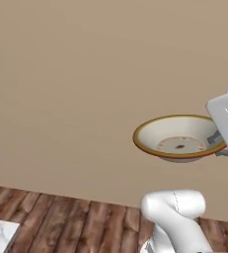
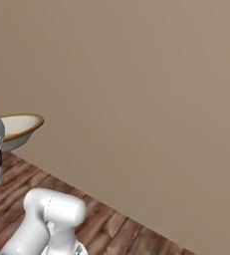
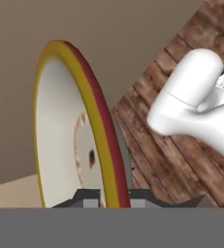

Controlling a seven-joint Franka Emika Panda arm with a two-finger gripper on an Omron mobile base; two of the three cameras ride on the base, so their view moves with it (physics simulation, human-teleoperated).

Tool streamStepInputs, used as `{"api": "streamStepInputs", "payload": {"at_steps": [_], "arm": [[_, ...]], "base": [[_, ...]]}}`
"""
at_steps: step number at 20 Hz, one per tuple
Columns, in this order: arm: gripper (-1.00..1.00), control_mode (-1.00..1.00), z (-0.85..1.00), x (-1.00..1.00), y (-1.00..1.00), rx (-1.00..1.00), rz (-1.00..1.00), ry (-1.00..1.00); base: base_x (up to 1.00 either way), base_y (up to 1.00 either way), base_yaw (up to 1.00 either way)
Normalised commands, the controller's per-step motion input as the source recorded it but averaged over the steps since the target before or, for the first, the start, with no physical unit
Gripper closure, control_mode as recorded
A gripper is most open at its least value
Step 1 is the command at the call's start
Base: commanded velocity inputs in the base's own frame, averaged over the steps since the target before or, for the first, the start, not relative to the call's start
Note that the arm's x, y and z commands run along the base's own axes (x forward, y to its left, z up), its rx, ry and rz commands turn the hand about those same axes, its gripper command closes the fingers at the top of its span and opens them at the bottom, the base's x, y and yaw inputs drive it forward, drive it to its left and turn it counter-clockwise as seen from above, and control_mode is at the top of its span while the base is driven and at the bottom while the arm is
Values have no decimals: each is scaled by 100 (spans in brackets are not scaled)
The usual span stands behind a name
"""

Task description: Pick up the bowls from the cabinet and place each bowl in front of a stool on the dining counter.

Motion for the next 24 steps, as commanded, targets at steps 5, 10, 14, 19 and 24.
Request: {"api": "streamStepInputs", "payload": {"at_steps": [5,10,14,19,24], "arm": [[100,100,0,0,0,0,0,0],[100,100,0,0,0,0,0,0],[100,100,0,0,0,0,0,0],[100,100,0,0,0,0,0,0],[100,100,0,0,0,0,0,0]], "base": [[100,-27,46],[100,-22,56],[100,-23,57],[100,-20,56],[100,-17,53]]}}
